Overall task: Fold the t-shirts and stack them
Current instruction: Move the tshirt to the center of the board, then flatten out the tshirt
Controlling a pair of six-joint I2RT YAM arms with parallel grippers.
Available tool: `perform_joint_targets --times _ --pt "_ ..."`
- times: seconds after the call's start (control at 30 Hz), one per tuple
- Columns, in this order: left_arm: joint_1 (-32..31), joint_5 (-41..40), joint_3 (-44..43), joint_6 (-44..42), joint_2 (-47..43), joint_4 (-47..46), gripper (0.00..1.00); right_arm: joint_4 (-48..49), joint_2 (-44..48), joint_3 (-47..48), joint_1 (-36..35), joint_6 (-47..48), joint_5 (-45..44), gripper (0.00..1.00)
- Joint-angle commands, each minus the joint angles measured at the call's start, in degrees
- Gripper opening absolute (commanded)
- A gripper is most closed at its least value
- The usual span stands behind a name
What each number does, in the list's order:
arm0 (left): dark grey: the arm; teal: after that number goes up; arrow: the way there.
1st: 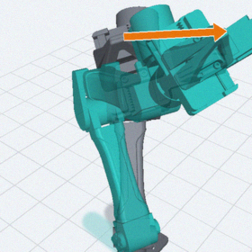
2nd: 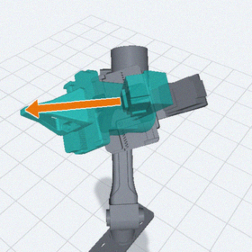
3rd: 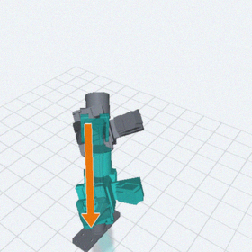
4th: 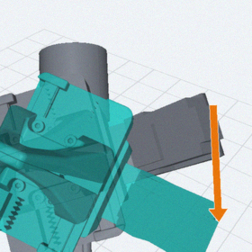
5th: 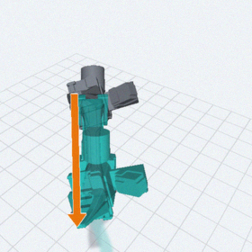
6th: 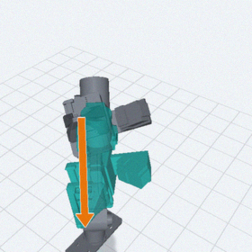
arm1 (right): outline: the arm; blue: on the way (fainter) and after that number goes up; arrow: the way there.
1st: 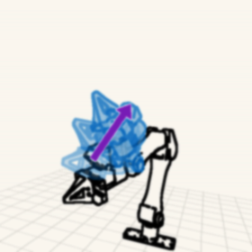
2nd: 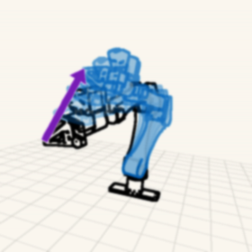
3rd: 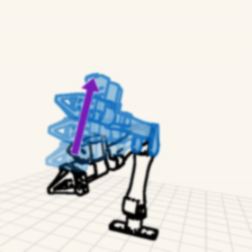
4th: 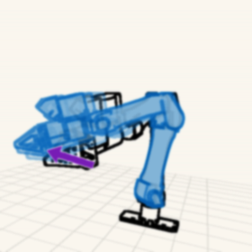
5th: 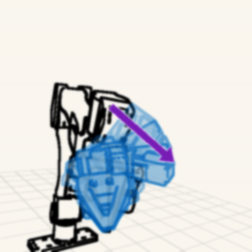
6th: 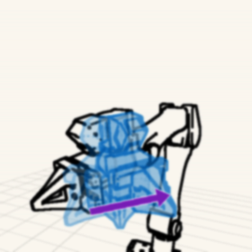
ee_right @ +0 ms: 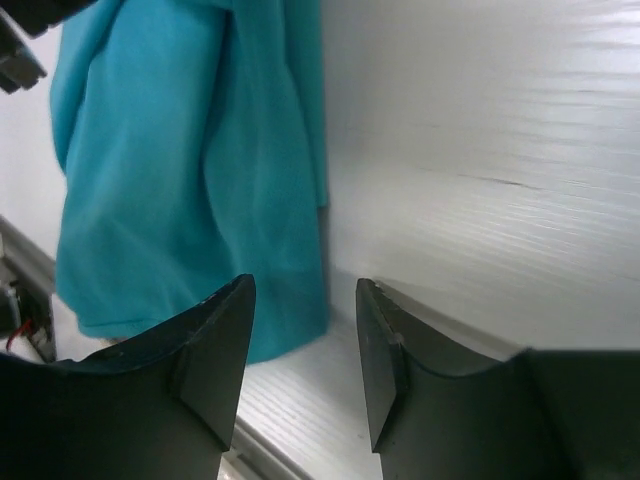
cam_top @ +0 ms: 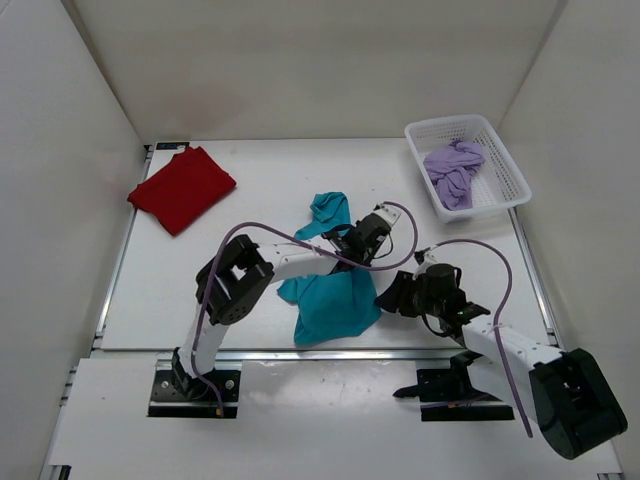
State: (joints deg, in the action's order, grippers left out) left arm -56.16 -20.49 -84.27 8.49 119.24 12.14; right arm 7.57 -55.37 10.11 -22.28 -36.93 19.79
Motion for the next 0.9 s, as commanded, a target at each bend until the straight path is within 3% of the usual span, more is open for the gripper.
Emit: perform_joint_targets --times 0.0,0.1,0.2,0.27,0.47,0.6,0.73,0.87 --pt "2.27 1.05 1.46 2.83 -4.8 -1.76 0.04 4.02 -2.89 0.96 -2.32 0.36 1.22 0.44" --pt "6.14 5.79 5.94 6.53 -9.63 -3.87 0.0 4.99 -6.31 2.54 -3.2 0.8 3.23 0.36" --pt "10.71 10.02 11.73 8.99 -15.78 -5.45 0.0 4.91 -7.47 4.12 -4.17 0.19 2.2 0.08" --pt "12.91 10.74 14.38 9.53 -20.95 -5.29 0.0 2.98 -5.99 5.97 -5.66 0.1 -0.36 0.01" --pt "18.63 11.44 16.42 9.79 -35.89 1.3 0.0 -11.33 3.59 17.82 -8.04 4.75 -8.53 0.0" --pt "26.26 14.77 15.36 11.02 -47.49 6.58 0.0 -24.34 9.14 32.67 -10.49 10.2 -15.46 0.0" --pt "39.51 24.15 12.82 13.65 -54.72 11.14 0.0 -35.58 6.78 50.83 -14.0 14.33 -18.38 0.01" --pt "50.08 26.29 6.69 11.38 -58.68 18.24 0.01 -42.19 1.33 69.12 -16.74 17.67 -19.62 0.0"
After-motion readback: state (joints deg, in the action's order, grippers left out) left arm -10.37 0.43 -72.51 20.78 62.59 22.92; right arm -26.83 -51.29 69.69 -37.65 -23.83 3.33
